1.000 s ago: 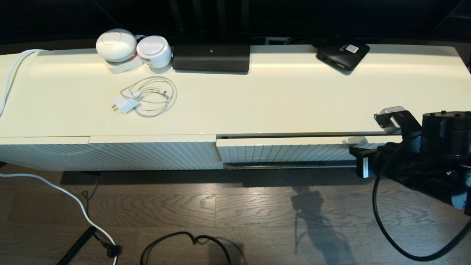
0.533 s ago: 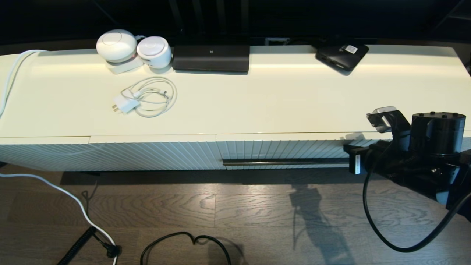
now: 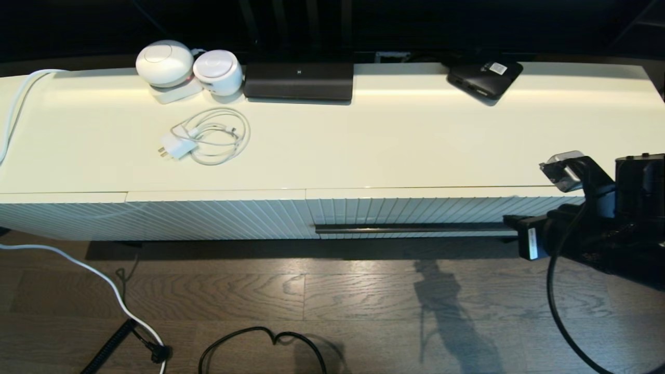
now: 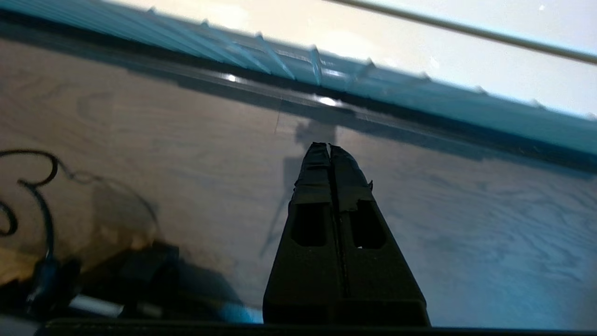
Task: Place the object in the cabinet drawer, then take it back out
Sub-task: Close the drawer, then open the drawer
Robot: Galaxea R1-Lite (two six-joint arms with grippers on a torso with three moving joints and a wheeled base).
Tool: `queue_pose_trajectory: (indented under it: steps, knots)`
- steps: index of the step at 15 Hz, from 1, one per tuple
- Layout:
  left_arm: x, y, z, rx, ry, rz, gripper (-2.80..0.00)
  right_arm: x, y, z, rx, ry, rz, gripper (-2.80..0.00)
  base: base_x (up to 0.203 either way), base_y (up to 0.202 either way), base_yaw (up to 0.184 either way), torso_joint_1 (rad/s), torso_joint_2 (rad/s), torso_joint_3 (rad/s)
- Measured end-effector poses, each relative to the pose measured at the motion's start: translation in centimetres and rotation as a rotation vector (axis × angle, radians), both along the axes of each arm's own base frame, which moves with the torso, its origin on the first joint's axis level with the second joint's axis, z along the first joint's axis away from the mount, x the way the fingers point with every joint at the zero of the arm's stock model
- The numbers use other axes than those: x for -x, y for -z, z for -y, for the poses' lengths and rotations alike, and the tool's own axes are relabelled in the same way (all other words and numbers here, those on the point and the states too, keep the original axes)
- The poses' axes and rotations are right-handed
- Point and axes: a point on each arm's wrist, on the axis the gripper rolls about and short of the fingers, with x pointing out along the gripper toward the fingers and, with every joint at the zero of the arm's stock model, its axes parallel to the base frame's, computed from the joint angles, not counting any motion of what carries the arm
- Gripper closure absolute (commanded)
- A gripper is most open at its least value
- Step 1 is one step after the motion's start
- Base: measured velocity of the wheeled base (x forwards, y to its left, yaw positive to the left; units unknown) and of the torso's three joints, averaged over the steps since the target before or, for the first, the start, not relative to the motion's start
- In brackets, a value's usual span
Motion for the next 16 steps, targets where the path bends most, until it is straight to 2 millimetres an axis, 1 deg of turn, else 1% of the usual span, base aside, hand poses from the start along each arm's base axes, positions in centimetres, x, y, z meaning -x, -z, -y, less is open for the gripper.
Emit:
queue_pose_trajectory:
  steps: [4,6,8,10,12,14,16]
  knots:
    - [0.0,0.0,0.0,0.0,0.0,0.0,0.0,6.0,-3.2,1.6,0.013,-0.007,-0.084,0.0,0.0,0.0,0.0,0.0,0.0,0.0]
    - [0.0,0.0,0.0,0.0,0.0,0.0,0.0,9.1,-4.4,2.5,0.015,0.001,-0.134,0.0,0.0,0.0,0.0,0.0,0.0,0.0]
    - [0.0,0.0,0.0,0.0,0.0,0.0,0.0,12.4,-5.2,3.6,0.009,0.04,-0.204,0.0,0.0,0.0,0.0,0.0,0.0,0.0]
    - [0.0,0.0,0.0,0.0,0.0,0.0,0.0,15.9,-5.2,4.8,0.042,0.071,-0.258,0.0,0.0,0.0,0.0,0.0,0.0,0.0]
    - [0.0,0.0,0.0,0.0,0.0,0.0,0.0,19.3,-4.8,5.8,0.127,0.052,-0.255,0.0,0.0,0.0,0.0,0.0,0.0,0.0]
    - [0.0,0.0,0.0,0.0,0.0,0.0,0.0,21.8,-4.1,6.3,0.271,-0.013,-0.206,0.0,0.0,0.0,0.0,0.0,0.0,0.0]
    - [0.0,0.0,0.0,0.0,0.0,0.0,0.0,23.2,-3.4,6.6,0.447,-0.099,-0.149,0.0,0.0,0.0,0.0,0.0,0.0,0.0]
